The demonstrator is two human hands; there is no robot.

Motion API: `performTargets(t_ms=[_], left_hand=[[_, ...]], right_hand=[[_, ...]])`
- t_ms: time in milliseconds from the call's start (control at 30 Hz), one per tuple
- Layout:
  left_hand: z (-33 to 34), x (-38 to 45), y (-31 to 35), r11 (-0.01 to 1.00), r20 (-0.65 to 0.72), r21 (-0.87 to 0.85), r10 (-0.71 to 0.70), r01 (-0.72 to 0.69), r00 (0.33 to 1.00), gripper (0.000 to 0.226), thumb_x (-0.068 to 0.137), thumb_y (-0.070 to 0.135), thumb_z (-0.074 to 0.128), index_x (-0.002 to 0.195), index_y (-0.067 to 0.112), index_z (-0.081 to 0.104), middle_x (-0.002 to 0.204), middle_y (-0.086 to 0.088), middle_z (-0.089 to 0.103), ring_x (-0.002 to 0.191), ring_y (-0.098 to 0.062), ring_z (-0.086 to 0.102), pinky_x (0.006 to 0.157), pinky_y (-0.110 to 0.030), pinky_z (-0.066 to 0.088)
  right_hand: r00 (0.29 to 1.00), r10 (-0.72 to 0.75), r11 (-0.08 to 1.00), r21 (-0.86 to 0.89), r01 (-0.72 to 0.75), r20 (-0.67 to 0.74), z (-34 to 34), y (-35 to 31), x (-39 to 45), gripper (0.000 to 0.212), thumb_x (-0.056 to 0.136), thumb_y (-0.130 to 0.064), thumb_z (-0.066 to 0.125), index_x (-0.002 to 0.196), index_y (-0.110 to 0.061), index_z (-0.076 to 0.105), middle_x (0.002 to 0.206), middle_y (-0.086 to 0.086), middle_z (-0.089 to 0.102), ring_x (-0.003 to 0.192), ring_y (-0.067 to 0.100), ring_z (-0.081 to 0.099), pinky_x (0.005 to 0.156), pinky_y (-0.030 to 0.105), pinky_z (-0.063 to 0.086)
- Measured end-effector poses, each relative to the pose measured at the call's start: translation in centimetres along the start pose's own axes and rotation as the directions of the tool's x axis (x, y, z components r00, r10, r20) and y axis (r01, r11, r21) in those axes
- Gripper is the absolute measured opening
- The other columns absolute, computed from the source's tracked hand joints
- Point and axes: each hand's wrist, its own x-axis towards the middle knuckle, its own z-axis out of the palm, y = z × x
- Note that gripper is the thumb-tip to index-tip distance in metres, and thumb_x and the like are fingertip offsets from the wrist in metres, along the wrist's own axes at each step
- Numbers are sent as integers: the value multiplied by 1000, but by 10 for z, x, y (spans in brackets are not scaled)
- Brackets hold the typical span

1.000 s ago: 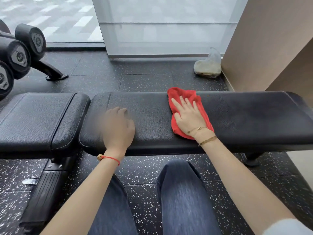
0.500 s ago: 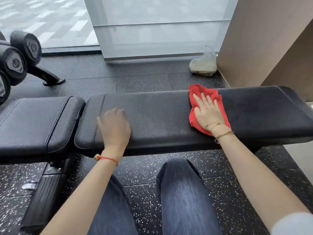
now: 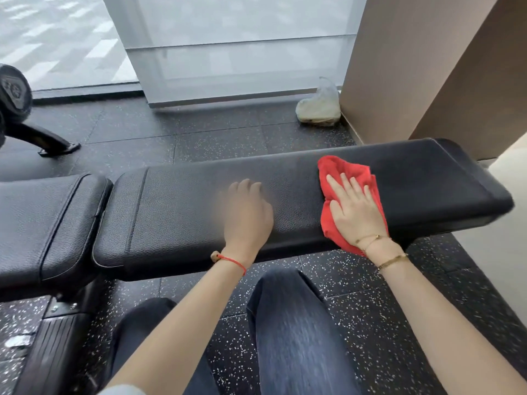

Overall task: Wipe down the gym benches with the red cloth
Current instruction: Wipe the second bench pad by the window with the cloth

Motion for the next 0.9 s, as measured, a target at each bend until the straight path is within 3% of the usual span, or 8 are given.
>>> performTargets(t_ms=[200,333,400,533,633,733,900], left_hand=[[2,-1,-2,1000,-57,2,5,-4,998,43,91,33,43,131,21,54,140,-2,51,134,-26,40,115,-53,25],[3,0,-1,1000,-62,8,-5,5,998,41,90,33,44,128,21,55,138,-1,52,132,-26,41,114,-54,27],[3,-1,-1,1000,-74,11,-3,4,997,41,89,33,44,127,21,56,136,-1,53,131,-26,42,112,-54,28],[5,0,-1,1000,-89,15,1,1,996,41,89,33,44,126,21,57,136,-1,54,130,-25,43,112,-53,29],[6,-1,-3,1000,-102,6,6,-6,995,41,89,33,45,126,21,57,135,-1,54,130,-25,44,112,-53,29],[6,-1,-4,1000,-113,0,9,-9,994,41,88,33,45,126,21,58,135,-1,55,130,-26,44,112,-53,29],[6,-1,-4,1000,-101,11,6,-5,995,40,89,32,48,126,21,57,135,-1,54,130,-26,44,112,-53,30]], right_hand=[[951,309,950,-46,-309,-16,-19,77,41,57,98,-27,29,153,-26,16,161,10,14,148,29,13,121,45,5],[898,440,898,-25,-440,-9,-28,85,74,56,98,-29,28,153,-24,16,161,13,12,148,33,11,121,48,2],[915,403,915,-35,-403,-2,-26,70,78,56,99,-29,28,153,-24,16,161,14,12,148,32,12,120,48,2],[992,122,992,-45,-120,30,-12,29,52,57,99,-28,30,154,-27,15,161,9,12,149,26,12,121,44,2],[999,21,1000,-16,-20,25,-7,26,24,58,98,-26,34,153,-30,16,161,5,13,149,23,11,122,41,0],[998,68,997,-27,-68,7,-12,55,14,58,98,-24,35,153,-31,16,161,5,14,149,23,12,121,40,3],[939,344,939,-23,-344,-4,-29,107,44,56,99,-26,29,153,-27,17,161,10,13,148,29,12,121,44,4]])
